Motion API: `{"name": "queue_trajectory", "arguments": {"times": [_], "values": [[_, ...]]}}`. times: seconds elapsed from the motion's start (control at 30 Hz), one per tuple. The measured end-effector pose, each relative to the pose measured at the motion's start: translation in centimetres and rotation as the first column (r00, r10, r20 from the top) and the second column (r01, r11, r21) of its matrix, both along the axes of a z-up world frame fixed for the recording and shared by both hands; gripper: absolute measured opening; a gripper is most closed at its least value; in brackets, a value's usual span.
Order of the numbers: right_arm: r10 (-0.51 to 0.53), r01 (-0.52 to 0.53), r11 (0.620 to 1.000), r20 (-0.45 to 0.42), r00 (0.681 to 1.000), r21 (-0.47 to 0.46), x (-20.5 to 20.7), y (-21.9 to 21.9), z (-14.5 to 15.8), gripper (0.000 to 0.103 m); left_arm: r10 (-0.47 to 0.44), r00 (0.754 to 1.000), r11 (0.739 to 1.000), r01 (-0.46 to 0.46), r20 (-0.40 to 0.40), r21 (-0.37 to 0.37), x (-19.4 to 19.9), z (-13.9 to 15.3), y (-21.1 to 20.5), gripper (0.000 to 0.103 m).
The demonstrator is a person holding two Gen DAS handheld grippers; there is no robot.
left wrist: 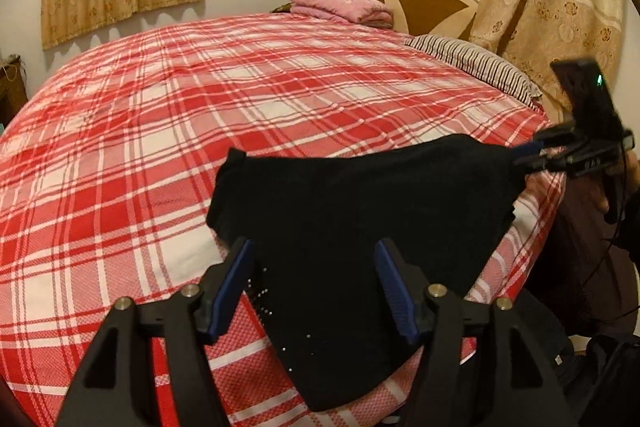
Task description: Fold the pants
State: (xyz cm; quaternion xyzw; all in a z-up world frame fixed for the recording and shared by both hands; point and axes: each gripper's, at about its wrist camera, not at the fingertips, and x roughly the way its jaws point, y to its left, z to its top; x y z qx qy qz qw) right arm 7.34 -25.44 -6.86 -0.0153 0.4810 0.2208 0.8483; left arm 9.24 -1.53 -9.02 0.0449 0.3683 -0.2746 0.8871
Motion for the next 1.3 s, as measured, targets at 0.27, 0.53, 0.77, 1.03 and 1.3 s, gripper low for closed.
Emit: {"name": "queue_trajectory", "arguments": {"times": [0.27, 0.53, 0.77, 1.03, 1.3], "values": [[0.019, -0.028, 0.997, 0.132, 0.991, 0.067, -0.1, 2.3, 4.2, 0.048, -0.01, 1.0, 0.999, 0.01, 0.009, 0.034, 0.3, 0.1, -1.0, 0.069], [0.076, -0.071, 0.991, -0.04, 0.996, 0.118, 1.5, 5.4, -1.6, 0.052, 0.058, 0.997, 0.993, -0.052, -0.058, 0.105, 1.9, -2.3, -0.6, 0.074], [0.059, -0.039, 0.977, -0.091, 0.994, 0.209, 1.5, 4.1, -4.4, 0.052, 0.069, 0.993, 0.995, -0.062, -0.092, 0.082, 1.9, -3.2, 0.0, 0.078], [0.075, -0.072, 0.983, -0.011, 0.997, 0.17, 2.5, 6.9, -0.5, 0.052, 0.072, 0.993, 0.995, -0.065, -0.091, 0.076, 1.8, -3.0, 0.3, 0.078], [0.213, -0.208, 0.949, 0.003, 0.977, 0.236, 7.2, 15.3, -0.8, 0.052, 0.077, 0.993, 0.994, -0.069, -0.094, 0.085, 1.1, -2.8, 0.9, 0.078]]}}
